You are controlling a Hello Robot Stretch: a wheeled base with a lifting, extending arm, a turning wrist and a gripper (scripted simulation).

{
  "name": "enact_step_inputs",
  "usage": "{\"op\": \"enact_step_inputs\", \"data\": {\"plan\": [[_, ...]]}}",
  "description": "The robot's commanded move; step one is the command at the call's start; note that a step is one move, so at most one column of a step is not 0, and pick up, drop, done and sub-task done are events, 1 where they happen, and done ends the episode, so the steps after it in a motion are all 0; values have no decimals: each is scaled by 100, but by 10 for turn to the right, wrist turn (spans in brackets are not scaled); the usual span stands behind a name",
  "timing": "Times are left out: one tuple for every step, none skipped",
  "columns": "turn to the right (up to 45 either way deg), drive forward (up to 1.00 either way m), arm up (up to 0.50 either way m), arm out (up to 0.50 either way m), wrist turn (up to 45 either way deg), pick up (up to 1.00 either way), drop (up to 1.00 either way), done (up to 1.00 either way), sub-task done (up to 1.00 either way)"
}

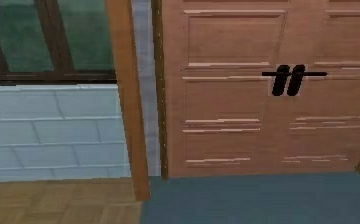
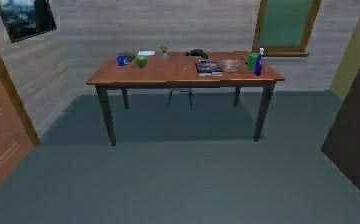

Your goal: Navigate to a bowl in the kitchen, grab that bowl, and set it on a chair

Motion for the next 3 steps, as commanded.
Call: {"op": "enact_step_inputs", "data": {"plan": [[450, 0, 0, 0, 0, 0, 0, 0, 0], [300, 0, 0, 0, 0, 0, 0, 0, 0], [0, 5, 0, 0, 0, 0, 0, 0, 0]]}}
